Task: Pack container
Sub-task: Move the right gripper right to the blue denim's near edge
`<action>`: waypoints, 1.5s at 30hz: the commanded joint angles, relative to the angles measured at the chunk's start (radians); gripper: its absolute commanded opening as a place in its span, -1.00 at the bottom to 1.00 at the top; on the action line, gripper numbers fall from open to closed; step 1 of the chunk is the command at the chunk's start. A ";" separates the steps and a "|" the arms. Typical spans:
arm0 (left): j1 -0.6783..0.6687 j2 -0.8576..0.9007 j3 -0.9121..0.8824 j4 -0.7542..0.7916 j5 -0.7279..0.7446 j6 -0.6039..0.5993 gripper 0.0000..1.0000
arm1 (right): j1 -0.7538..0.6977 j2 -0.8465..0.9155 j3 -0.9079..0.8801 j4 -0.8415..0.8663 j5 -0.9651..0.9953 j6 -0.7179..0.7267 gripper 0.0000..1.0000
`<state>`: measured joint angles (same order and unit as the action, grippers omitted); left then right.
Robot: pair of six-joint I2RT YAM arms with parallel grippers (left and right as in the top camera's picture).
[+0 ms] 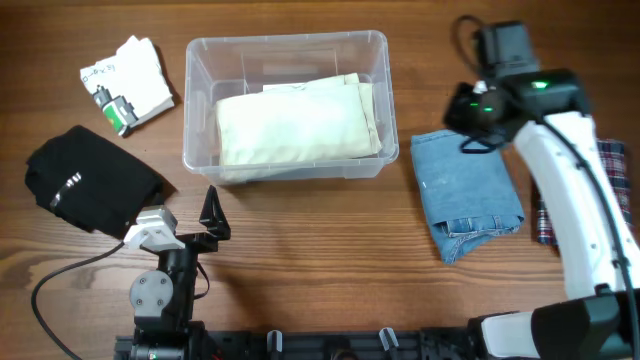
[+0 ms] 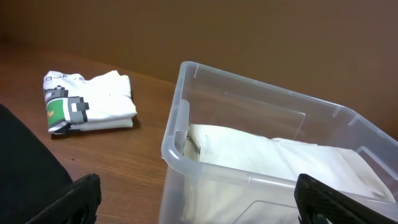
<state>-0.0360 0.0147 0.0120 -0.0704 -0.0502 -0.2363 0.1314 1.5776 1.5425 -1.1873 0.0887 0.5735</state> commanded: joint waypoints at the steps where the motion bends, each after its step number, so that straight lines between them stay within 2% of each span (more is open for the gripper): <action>1: 0.006 -0.001 -0.006 0.003 0.008 0.024 0.99 | -0.073 -0.011 0.018 -0.051 0.035 0.101 -0.04; 2: 0.006 -0.001 -0.006 0.003 0.008 0.024 0.99 | -0.094 -0.011 0.017 -0.066 0.035 0.126 0.04; 3: 0.006 -0.001 -0.006 0.003 0.008 0.024 0.99 | -0.119 -0.011 0.017 -0.083 0.035 0.156 0.25; 4: 0.006 -0.001 -0.006 0.003 0.008 0.024 0.99 | -0.138 -0.011 0.017 -0.097 0.035 0.190 0.57; 6: 0.006 -0.001 -0.006 0.003 0.008 0.024 0.99 | -0.169 -0.011 0.014 -0.132 0.035 0.253 0.76; 14: 0.006 -0.001 -0.006 0.003 0.008 0.024 1.00 | -0.261 -0.011 -0.025 -0.337 0.040 0.635 0.81; 15: 0.006 -0.001 -0.006 0.003 0.008 0.024 1.00 | -0.264 -0.011 -0.039 -0.355 0.050 0.666 0.83; 16: 0.006 -0.001 -0.006 0.003 0.008 0.024 0.99 | -0.265 -0.011 -0.060 -0.363 0.057 0.693 0.98; 18: 0.006 -0.001 -0.006 0.003 0.008 0.024 1.00 | -0.265 -0.011 -0.113 -0.356 0.053 0.725 1.00; 31: 0.006 -0.001 -0.006 0.003 0.008 0.024 1.00 | -0.265 -0.011 -0.475 -0.214 0.050 0.787 0.99; 45: 0.006 -0.001 -0.006 0.003 0.008 0.024 0.99 | -0.265 -0.011 -0.579 -0.059 0.043 0.645 1.00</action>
<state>-0.0360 0.0147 0.0120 -0.0704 -0.0502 -0.2363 -0.1326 1.5757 0.9794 -1.2652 0.1207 1.2438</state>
